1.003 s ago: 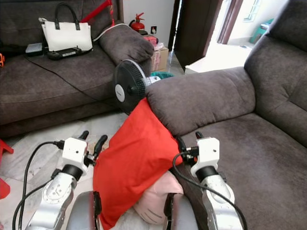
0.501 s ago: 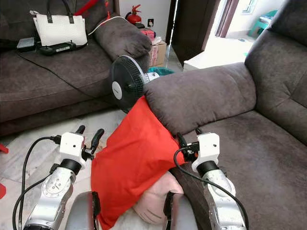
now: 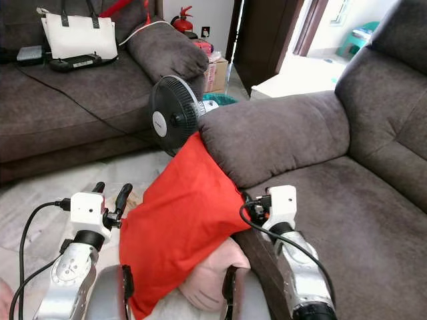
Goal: Move the pillow to the sofa from floor
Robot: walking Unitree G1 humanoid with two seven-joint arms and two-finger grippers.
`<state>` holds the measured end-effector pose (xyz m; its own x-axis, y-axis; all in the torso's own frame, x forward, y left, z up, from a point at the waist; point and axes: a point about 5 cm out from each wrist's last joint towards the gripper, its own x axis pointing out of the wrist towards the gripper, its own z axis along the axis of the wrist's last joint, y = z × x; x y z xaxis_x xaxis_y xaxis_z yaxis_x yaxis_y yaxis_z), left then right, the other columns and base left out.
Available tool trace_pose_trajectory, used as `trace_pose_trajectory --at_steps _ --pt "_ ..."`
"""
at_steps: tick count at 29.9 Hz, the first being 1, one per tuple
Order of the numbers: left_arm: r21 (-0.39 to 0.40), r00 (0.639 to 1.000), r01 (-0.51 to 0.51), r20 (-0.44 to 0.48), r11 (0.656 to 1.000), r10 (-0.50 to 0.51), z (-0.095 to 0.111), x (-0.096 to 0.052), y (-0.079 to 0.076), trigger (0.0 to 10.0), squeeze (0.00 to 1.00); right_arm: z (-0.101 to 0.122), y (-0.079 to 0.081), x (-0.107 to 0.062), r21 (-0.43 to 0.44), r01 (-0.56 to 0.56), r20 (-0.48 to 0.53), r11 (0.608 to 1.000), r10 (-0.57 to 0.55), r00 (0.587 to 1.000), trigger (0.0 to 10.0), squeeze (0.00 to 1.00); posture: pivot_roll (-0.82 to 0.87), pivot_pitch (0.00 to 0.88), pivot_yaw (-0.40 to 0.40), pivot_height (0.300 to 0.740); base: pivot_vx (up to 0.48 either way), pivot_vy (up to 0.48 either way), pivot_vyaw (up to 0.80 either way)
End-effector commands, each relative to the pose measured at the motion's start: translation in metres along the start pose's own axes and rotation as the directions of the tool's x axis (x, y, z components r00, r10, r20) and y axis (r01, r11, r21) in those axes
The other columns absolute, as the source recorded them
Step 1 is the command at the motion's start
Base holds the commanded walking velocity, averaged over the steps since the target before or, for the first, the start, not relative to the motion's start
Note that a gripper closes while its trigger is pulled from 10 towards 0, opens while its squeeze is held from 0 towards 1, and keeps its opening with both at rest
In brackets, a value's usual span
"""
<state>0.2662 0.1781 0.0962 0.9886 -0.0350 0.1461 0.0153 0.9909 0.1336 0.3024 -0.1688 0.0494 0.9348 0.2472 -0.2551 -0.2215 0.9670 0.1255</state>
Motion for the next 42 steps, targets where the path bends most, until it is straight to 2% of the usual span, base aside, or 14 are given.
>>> trace_pose_trajectory --at_steps 1,8,9,10,14,18,19,20,21,28,29,35,41,42 --pt "-0.009 1.0 -0.017 0.01 1.0 0.017 0.004 0.0 -0.002 10.0 0.0 -0.004 -0.004 0.004 0.036 0.01 -0.046 0.999 -0.008 0.999 10.0 0.0 0.23 0.0 -0.203 0.523 0.0 0.0 0.0" --pt "-0.031 0.999 -0.032 -0.001 0.999 0.032 0.003 -0.006 -0.006 10.0 0.0 -0.019 0.011 0.02 0.089 -0.061 -0.199 0.994 0.078 0.977 10.0 0.0 0.24 0.029 -0.226 0.523 0.0 0.0 0.0" --pt "-0.031 1.0 -0.031 -0.001 0.999 0.031 0.004 -0.006 -0.006 10.0 0.0 -0.021 0.013 0.022 0.104 -0.061 -0.215 0.993 0.083 0.973 10.0 0.25 0.25 0.039 -0.234 0.523 0.0 0.0 0.0" --pt "-0.031 1.0 -0.031 -0.002 0.999 0.031 0.004 -0.007 -0.006 10.0 0.0 -0.021 0.013 0.023 0.107 -0.06 -0.219 0.992 0.082 0.972 10.0 1.0 0.25 0.039 -0.234 0.523 0.0 0.0 0.0" --pt "-0.028 0.999 -0.054 -0.006 0.998 0.054 0.005 -0.01 -0.001 10.0 0.0 -0.019 0.022 0.03 0.186 -0.078 -0.227 0.979 0.12 0.967 10.0 1.0 0.27 0.06 -0.252 0.523 0.0 0.0 0.0" --pt "-0.028 0.998 -0.06 -0.01 0.998 0.06 0.005 -0.012 0.0 10.0 0.0 -0.016 0.024 0.032 0.194 -0.078 -0.218 0.978 0.12 0.969 10.0 1.0 0.27 0.066 -0.256 0.523 0.0 0.0 0.0" --pt "-0.027 0.998 -0.064 -0.01 0.998 0.064 0.006 -0.014 0.0 10.0 0.0 -0.013 0.024 0.035 0.193 -0.075 -0.209 0.978 0.115 0.971 10.0 0.51 0.28 0.074 -0.26 0.523 0.0 0.0 0.0" --pt "-0.027 0.998 -0.064 -0.01 0.998 0.064 0.006 -0.014 0.0 10.0 0.0 -0.013 0.024 0.035 0.193 -0.075 -0.209 0.978 0.115 0.971 10.0 0.51 0.28 0.074 -0.26 0.523 0.0 0.0 0.0" --pt "-0.027 0.998 -0.066 -0.009 0.997 0.066 0.006 -0.015 0.0 10.0 0.0 -0.011 0.024 0.036 0.195 -0.073 -0.2 0.978 0.113 0.973 10.0 0.0 0.28 0.077 -0.262 0.523 0.0 0.0 0.0" --pt "-0.032 0.997 -0.072 -0.014 0.997 0.072 0.007 -0.018 0.0 10.0 0.0 0.0 0.026 0.042 0.232 -0.076 -0.156 0.97 0.114 0.981 10.0 0.0 0.28 0.087 -0.262 0.523 0.0 0.0 0.0" --pt "-0.034 0.997 -0.071 -0.014 0.997 0.071 0.008 -0.018 -0.001 10.0 0.0 0.003 0.025 0.043 0.244 -0.069 -0.143 0.967 0.106 0.984 10.0 1.0 0.29 0.09 -0.262 0.523 0.0 0.0 0.0" --pt "-0.039 0.998 -0.059 -0.02 0.997 0.059 0.009 -0.019 -0.004 10.0 0.0 0.004 0.02 0.043 0.217 -0.039 -0.148 0.975 0.072 0.986 10.0 1.0 0.28 0.097 -0.259 0.523 0.0 0.0 0.0" --pt "-0.04 0.998 -0.058 -0.027 0.998 0.056 0.009 -0.021 -0.004 10.0 0.0 -0.002 0.006 0.039 0.209 0.068 -0.195 0.975 -0.027 0.98 10.0 1.0 0.28 0.107 -0.256 0.523 0.0 0.0 0.0" --pt "-0.041 0.998 -0.056 -0.03 0.998 0.055 0.009 -0.021 -0.004 10.0 0.0 -0.004 0.004 0.038 0.203 0.079 -0.208 0.976 -0.036 0.978 10.0 0.84 0.28 0.108 -0.255 0.523 0.0 0.0 0.0"
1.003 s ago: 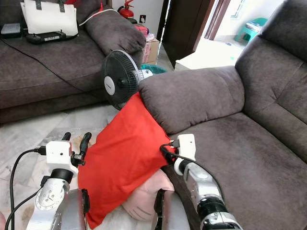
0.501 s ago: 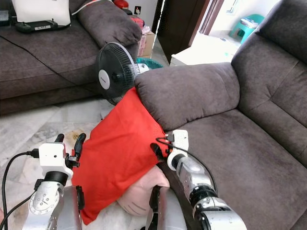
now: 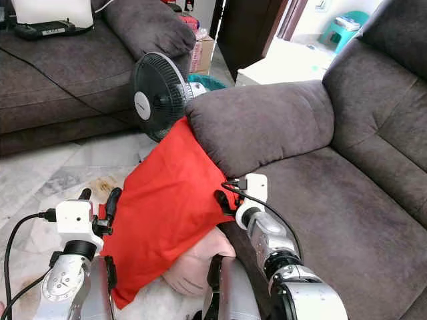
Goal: Move the pillow to the sofa from floor
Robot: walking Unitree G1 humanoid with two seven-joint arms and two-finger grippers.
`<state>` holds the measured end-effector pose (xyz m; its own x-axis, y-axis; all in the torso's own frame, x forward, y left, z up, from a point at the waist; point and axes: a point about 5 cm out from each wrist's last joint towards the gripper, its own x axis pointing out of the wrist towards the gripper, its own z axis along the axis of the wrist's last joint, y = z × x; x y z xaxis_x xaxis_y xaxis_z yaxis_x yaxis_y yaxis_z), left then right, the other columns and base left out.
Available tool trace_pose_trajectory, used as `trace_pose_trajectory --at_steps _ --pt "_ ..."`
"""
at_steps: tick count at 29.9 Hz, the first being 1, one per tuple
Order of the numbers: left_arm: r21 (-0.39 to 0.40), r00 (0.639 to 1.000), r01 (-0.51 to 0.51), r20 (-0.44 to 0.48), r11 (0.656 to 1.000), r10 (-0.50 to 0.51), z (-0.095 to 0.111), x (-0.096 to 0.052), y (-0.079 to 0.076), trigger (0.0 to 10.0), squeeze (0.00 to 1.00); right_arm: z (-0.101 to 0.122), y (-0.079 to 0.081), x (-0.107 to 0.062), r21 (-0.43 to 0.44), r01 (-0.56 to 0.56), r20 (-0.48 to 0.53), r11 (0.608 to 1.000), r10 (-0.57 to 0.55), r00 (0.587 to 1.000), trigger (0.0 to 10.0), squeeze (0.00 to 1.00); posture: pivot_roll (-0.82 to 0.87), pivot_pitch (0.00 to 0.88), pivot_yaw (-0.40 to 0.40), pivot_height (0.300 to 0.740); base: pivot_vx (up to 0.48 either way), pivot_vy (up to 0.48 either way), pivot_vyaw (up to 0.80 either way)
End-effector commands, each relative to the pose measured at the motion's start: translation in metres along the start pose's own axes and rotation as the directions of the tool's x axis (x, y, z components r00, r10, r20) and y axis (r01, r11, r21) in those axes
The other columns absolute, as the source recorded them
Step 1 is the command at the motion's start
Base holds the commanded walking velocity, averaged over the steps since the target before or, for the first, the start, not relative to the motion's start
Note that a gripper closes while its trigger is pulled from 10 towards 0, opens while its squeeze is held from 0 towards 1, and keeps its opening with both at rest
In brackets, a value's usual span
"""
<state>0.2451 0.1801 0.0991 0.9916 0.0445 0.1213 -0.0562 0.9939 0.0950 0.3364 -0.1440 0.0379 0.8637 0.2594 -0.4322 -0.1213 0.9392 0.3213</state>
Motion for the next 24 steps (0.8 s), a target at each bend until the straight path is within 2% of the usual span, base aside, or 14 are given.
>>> trace_pose_trajectory --at_steps 1,6,11,14,20,24 --pt "-0.013 1.0 0.023 0.002 1.0 -0.023 0.003 -0.002 -0.007 10.0 0.0 0.0 -0.012 -0.003 -0.01 0.048 -0.011 0.999 -0.048 0.999 10.0 0.0 0.28 0.109 -0.254 0.523 0.0 0.0 0.0" --pt "-0.017 0.999 0.035 -0.011 0.999 -0.036 0.001 -0.003 -0.009 10.0 0.0 -0.009 -0.018 -0.006 -0.002 0.082 -0.058 0.997 -0.082 0.995 10.0 0.0 0.28 0.113 -0.251 0.523 0.0 0.0 0.0" --pt "-0.021 0.999 0.044 -0.026 0.999 -0.045 0.0 -0.005 -0.009 10.0 0.0 -0.018 -0.015 -0.007 0.039 0.056 -0.096 0.998 -0.052 0.994 10.0 0.0 0.28 0.119 -0.25 0.523 0.0 0.0 0.0" --pt "-0.03 0.998 0.054 -0.04 0.998 -0.055 -0.002 -0.006 -0.011 10.0 0.0 -0.023 -0.011 -0.007 0.112 0.03 -0.105 0.993 -0.018 0.994 10.0 0.0 0.28 0.12 -0.249 0.523 0.0 0.0 0.0" --pt "-0.043 0.997 0.062 -0.053 0.997 -0.064 -0.003 -0.008 -0.012 10.0 0.0 -0.026 -0.007 -0.006 0.2 0.002 -0.102 0.98 0.018 0.995 10.0 0.0 0.29 0.122 -0.25 0.523 0.0 0.0 0.0" --pt "-0.056 0.996 0.067 -0.058 0.996 -0.07 -0.004 -0.008 -0.013 10.0 0.0 -0.023 -0.003 -0.005 0.293 -0.025 -0.079 0.956 0.05 0.996 10.0 0.0 0.29 0.122 -0.25 0.523 0.0 0.0 0.0"
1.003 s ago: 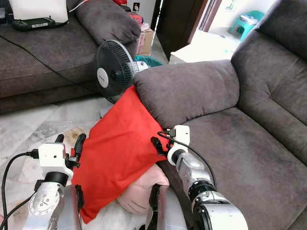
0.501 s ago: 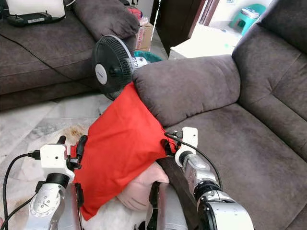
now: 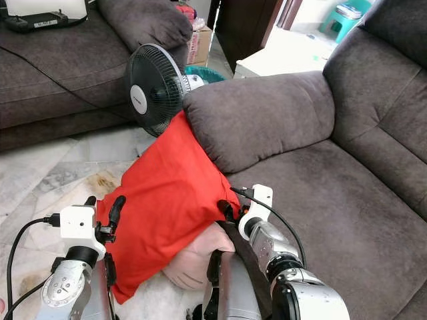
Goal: Move the pillow to the sofa from floor
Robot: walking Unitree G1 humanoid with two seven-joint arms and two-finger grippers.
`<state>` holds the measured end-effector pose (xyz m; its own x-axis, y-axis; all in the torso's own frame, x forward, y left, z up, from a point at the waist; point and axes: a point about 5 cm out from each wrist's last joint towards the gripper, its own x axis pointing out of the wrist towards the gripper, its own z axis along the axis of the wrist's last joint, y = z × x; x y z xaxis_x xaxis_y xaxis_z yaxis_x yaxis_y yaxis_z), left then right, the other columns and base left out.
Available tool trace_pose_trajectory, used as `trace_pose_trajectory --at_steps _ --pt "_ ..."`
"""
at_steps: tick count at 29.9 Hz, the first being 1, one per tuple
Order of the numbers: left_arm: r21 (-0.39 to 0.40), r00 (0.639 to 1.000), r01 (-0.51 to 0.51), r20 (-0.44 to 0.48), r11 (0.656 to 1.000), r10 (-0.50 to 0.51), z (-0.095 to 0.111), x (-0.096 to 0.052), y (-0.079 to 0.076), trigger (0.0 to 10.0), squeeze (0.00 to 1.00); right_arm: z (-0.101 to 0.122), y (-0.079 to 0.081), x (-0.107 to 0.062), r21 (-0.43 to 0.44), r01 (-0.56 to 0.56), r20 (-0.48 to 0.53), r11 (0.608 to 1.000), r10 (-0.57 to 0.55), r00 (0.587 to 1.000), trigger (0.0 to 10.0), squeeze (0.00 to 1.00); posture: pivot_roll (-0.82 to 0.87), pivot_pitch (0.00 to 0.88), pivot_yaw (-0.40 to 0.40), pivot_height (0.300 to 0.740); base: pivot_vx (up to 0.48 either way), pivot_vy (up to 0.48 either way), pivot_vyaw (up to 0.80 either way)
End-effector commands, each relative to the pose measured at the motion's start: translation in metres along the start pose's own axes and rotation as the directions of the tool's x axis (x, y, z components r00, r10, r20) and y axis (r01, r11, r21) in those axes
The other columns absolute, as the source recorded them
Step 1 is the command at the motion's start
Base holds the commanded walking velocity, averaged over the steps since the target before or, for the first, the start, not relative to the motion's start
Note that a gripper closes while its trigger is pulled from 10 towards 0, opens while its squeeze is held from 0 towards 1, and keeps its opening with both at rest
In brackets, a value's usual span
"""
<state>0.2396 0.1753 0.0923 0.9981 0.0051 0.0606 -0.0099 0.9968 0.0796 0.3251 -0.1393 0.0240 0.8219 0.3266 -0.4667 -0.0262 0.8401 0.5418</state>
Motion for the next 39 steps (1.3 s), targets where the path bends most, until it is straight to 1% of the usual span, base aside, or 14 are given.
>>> trace_pose_trajectory --at_steps 1,4,5,8,11,14,15,16,17,18,23,28,39 --pt "-0.037 1.0 0.026 -0.006 0.999 -0.026 0.001 -0.001 -0.008 10.0 0.0 -0.003 -0.004 -0.002 0.064 -0.003 -0.011 0.998 0.004 1.0 10.0 0.0 0.29 0.122 -0.25 0.523 0.0 0.0 0.0" --pt "-0.044 0.999 0.032 -0.011 0.999 -0.032 0.0 -0.002 -0.009 10.0 0.0 -0.004 -0.001 -0.001 0.106 -0.027 -0.01 0.994 0.028 1.0 10.0 0.0 0.29 0.116 -0.253 0.523 0.0 0.0 0.0" --pt "-0.048 0.999 0.037 -0.014 0.998 -0.037 0.0 -0.002 -0.01 10.0 0.0 -0.005 0.001 -0.001 0.138 -0.041 -0.012 0.99 0.043 0.999 10.0 0.0 0.29 0.116 -0.253 0.523 0.0 0.0 0.0" --pt "-0.052 0.999 0.041 -0.016 0.998 -0.042 -0.001 -0.001 -0.011 10.0 0.0 -0.006 0.002 0.0 0.156 -0.048 -0.011 0.987 0.05 0.999 10.0 0.0 0.29 0.115 -0.253 0.523 0.0 0.0 0.0" --pt "-0.055 0.999 0.047 -0.017 0.997 -0.048 -0.001 -0.001 -0.012 10.0 0.0 -0.007 0.004 0.0 0.199 -0.065 -0.01 0.978 0.069 0.998 10.0 0.0 0.29 0.113 -0.253 0.523 0.0 0.0 0.0" --pt "-0.055 0.999 0.049 -0.017 0.997 -0.05 -0.001 -0.001 -0.013 10.0 0.0 -0.006 0.005 0.0 0.216 -0.079 -0.001 0.973 0.081 0.997 10.0 0.0 0.29 0.112 -0.254 0.523 0.0 0.0 0.0" --pt "-0.057 0.999 0.051 -0.017 0.997 -0.052 -0.001 0.0 -0.013 10.0 0.0 -0.005 0.006 0.0 0.239 -0.088 0.01 0.967 0.088 0.996 4.6 0.0 0.29 0.109 -0.255 0.523 0.0 0.0 0.0" --pt "-0.057 0.999 0.051 -0.017 0.997 -0.052 -0.001 0.0 -0.013 10.0 0.0 -0.005 0.006 0.0 0.239 -0.088 0.01 0.967 0.088 0.996 4.6 0.0 0.29 0.109 -0.255 0.523 0.0 0.0 0.0" --pt "-0.059 0.998 0.053 -0.018 0.997 -0.054 -0.001 0.0 -0.013 10.0 0.0 -0.003 0.006 0.0 0.247 -0.094 0.018 0.964 0.092 0.996 3.0 0.0 0.29 0.109 -0.255 0.523 0.0 0.0 0.0" --pt "-0.059 0.998 0.054 -0.018 0.997 -0.055 -0.001 0.0 -0.013 10.0 0.0 -0.003 0.006 0.0 0.254 -0.096 0.024 0.962 0.093 0.995 0.0 0.0 0.29 0.108 -0.256 0.523 0.0 0.0 0.0" --pt "-0.061 0.998 0.057 -0.019 0.996 -0.058 -0.001 0.0 -0.014 10.0 0.0 -0.001 0.007 0.0 0.287 -0.108 0.04 0.952 0.101 0.994 0.0 0.0 0.29 0.105 -0.255 0.523 0.0 0.0 0.0" --pt "-0.061 0.998 0.061 -0.018 0.996 -0.062 -0.001 0.001 -0.014 10.0 0.0 -0.001 0.008 0.001 0.301 -0.116 0.044 0.947 0.107 0.993 0.0 0.0 0.29 0.106 -0.255 0.523 0.0 0.0 0.0" --pt "-0.062 0.998 0.063 -0.023 0.996 -0.064 -0.001 -0.001 -0.014 10.0 0.0 -0.003 0.008 0.0 0.304 -0.123 0.041 0.945 0.117 0.992 0.0 0.0 0.29 0.113 -0.254 0.523 0.0 0.0 0.0"
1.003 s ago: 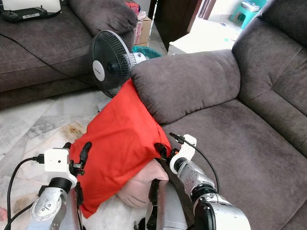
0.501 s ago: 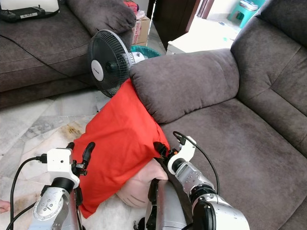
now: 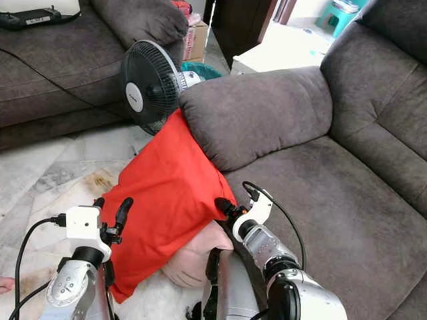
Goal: Move the pillow to the sofa from floor
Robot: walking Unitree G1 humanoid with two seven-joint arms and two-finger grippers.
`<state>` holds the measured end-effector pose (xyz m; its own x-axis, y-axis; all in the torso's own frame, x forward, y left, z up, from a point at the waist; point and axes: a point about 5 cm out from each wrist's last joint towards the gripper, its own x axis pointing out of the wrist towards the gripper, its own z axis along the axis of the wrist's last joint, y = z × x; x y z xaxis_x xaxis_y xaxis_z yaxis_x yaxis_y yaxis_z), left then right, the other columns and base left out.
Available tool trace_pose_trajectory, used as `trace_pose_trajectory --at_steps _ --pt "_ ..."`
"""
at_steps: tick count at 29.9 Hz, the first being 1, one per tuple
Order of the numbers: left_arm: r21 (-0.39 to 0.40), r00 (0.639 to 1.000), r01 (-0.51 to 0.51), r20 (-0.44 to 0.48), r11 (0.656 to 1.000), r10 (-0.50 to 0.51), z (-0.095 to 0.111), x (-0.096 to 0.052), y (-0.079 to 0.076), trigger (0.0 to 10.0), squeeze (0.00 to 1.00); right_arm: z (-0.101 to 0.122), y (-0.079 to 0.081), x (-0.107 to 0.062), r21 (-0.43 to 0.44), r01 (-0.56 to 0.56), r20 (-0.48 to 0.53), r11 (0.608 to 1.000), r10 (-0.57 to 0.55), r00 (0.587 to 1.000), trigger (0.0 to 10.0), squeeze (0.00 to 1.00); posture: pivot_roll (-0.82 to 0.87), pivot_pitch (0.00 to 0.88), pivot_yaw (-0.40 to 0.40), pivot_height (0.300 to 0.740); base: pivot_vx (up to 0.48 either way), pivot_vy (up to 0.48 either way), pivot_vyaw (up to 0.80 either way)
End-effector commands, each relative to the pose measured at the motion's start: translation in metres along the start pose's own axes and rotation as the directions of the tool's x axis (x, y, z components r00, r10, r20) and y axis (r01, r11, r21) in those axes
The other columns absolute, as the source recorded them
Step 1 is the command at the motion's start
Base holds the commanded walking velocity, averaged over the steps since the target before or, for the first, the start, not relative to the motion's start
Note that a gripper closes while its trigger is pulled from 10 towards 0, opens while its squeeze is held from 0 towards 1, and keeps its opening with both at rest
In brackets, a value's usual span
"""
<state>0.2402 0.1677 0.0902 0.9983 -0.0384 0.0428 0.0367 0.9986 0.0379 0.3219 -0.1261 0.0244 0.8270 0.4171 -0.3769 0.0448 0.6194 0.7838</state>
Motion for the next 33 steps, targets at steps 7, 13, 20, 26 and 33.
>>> trace_pose_trajectory --at_steps 7,13,20,26,33 --pt "-0.017 1.0 0.021 -0.009 1.0 -0.021 -0.0003 -0.0007 -0.0065 10.0 0.0 0.0048 -0.002 -0.0016 -0.002 0.001 0.017 1.0 -0.001 1.0 0.0 0.0 0.29 0.115 -0.254 0.523 0.0 0.0 0.0" --pt "-0.016 1.0 0.022 -0.011 1.0 -0.022 -0.0003 -0.0002 -0.0063 10.0 0.0 0.0048 -0.0025 -0.002 -0.014 -0.001 0.019 1.0 0.001 1.0 0.0 0.0 0.29 0.116 -0.252 0.523 0.0 0.0 0.0" --pt "-0.015 1.0 0.024 -0.011 1.0 -0.025 -0.0004 -0.0002 -0.006 10.0 0.0 0.0045 -0.0026 -0.0021 -0.017 -0.006 0.02 1.0 0.007 1.0 0.0 0.0 0.29 0.118 -0.252 0.523 0.0 0.0 0.0" --pt "-0.015 1.0 0.026 -0.013 1.0 -0.027 -0.0007 -0.0003 -0.0063 10.0 0.0 0.0043 -0.0014 -0.0016 -0.027 -0.013 0.021 1.0 0.014 1.0 0.0 0.0 0.29 0.116 -0.249 0.523 0.0 0.0 0.0" --pt "-0.014 0.999 0.031 -0.014 0.999 -0.031 -0.001 0.0011 -0.0063 10.0 0.0 0.0041 0.0025 0.0 -0.05 -0.037 0.019 0.998 0.038 0.999 0.0 0.0 0.29 0.108 -0.245 0.523 0.0 0.0 0.0"
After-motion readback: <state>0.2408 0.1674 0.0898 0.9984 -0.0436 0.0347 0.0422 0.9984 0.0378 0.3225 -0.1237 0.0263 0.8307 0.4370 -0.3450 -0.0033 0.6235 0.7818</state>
